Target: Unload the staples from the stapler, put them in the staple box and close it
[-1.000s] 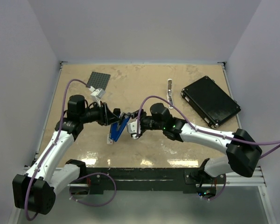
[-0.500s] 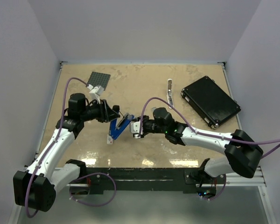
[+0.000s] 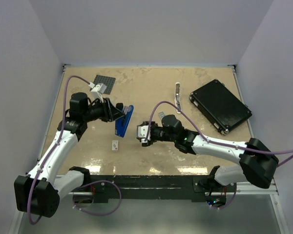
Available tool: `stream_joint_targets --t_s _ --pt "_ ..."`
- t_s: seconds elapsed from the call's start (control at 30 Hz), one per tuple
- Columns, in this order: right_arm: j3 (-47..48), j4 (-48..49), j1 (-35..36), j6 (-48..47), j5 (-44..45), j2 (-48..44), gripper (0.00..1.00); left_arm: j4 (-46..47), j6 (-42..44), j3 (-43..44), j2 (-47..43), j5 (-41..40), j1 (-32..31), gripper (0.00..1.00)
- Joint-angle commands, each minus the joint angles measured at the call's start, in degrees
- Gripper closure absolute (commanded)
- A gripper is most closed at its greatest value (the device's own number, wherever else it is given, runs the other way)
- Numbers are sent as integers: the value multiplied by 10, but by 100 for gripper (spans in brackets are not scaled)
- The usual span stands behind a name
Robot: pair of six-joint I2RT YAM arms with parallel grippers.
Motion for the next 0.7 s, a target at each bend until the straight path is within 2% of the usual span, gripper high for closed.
stream_joint_targets --t_s 0.0,0.13,0.17,0.2,0.23,0.27,0.33,0.37,0.43,0.67 --pt "10 26 3 -6 58 -63 37 -7 34 36 -22 54 3 100" --pt "37 10 3 -16 79 -60 30 -24 57 23 -38 68 3 100" --pt "47 11 3 23 79 -58 34 -20 62 19 -46 75 3 100" --pt "60 7 3 59 86 -55 45 -14 72 15 -50 79 3 100" --pt "102 -2 3 163 95 -51 52 13 76 4 -56 82 3 100" --pt "128 -32 3 219 133 -41 55 27 80 -1 -63 74 3 100" --pt "200 -71 3 366 162 -27 51 51 88 -3 -65 53 3 100" --pt "225 -125 2 409 190 -8 51 55 88 -1 -63 50 3 100" --pt "272 -160 1 489 209 7 52 64 88 3 -60 56 3 100" --pt "298 -206 1 666 274 12 46 66 86 -12 -67 58 3 100"
